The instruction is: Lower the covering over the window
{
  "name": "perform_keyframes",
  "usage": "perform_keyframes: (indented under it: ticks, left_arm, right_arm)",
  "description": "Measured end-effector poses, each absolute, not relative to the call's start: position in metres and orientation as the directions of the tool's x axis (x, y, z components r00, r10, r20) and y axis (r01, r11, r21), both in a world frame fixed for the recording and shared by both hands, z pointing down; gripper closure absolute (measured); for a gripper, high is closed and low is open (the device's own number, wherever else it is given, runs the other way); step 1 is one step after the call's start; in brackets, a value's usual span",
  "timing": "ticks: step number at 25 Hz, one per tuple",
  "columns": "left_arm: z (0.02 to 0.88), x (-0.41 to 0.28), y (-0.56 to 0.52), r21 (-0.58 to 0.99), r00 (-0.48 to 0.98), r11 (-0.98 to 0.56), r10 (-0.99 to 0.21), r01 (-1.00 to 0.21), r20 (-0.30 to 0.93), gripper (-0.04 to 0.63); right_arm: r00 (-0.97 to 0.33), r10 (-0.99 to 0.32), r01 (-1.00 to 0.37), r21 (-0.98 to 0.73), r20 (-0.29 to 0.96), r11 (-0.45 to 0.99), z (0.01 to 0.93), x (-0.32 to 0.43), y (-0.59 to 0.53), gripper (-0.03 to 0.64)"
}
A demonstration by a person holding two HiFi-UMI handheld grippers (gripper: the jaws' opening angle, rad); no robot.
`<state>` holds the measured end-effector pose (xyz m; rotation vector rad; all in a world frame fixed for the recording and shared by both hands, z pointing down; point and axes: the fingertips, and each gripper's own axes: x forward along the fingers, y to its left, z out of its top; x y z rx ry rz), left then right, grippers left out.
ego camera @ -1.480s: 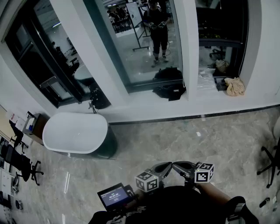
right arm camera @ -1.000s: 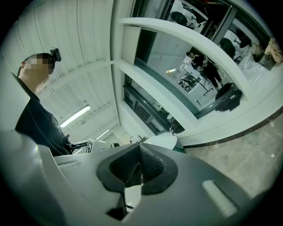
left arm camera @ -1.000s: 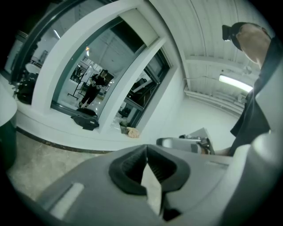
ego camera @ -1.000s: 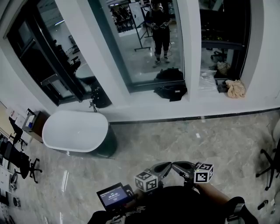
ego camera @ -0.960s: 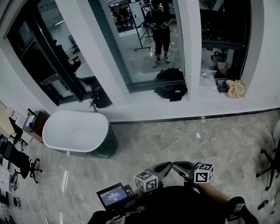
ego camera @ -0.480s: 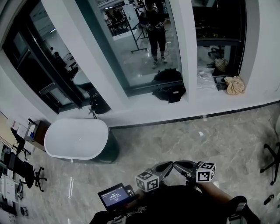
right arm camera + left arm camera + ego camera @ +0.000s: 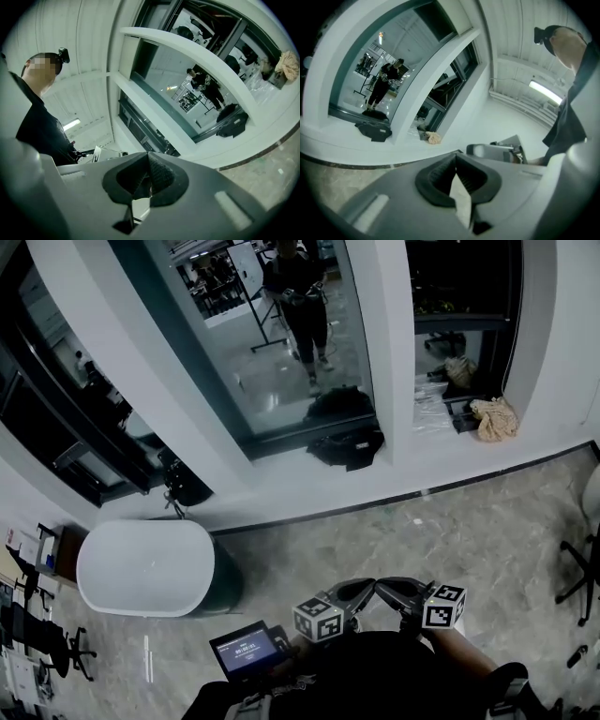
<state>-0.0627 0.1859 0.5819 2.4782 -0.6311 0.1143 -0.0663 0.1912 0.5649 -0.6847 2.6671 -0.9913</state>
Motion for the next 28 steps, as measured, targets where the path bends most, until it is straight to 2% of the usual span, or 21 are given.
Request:
perform_keyframes:
  ticks: [10,18,24,28]
  left_arm:
    - [0.572,-0.089,0.023,0.553,0.933,-0.753,-0.317,-0.358,0.172,0.592]
    - [0.574,-0.071,-0.051,0.581,0.942,-0.743,-0.293,-0.331,0.162,0.592]
    - [0.558,-0.016,-0.143,0.543,0.936,-0.767,-0.33,-0.343,0.124,0.592]
    - [0.525,0.01,-0.229,0.483,0.895,-0.769,-0.441,-0.418,0.073,0.591]
  right_arm:
    - [-0.791,-0.612,-0.462,-0.649,-0.007,0.604,0.552,-0.093,0.028,0.609]
    - [-0.783,-0.621,-0.449,-0.678,-0.014,0.582,0.551,-0.077,-0.052,0.609]
    - [-0.813,-0.581,-0.444,-0.608,-0.035,0.658,0.532,-0.026,-0.142,0.609]
    - [-0.798,-0.599,-0.49,-0.501,-0.073,0.714,0.504,0.021,-0.214,0.609]
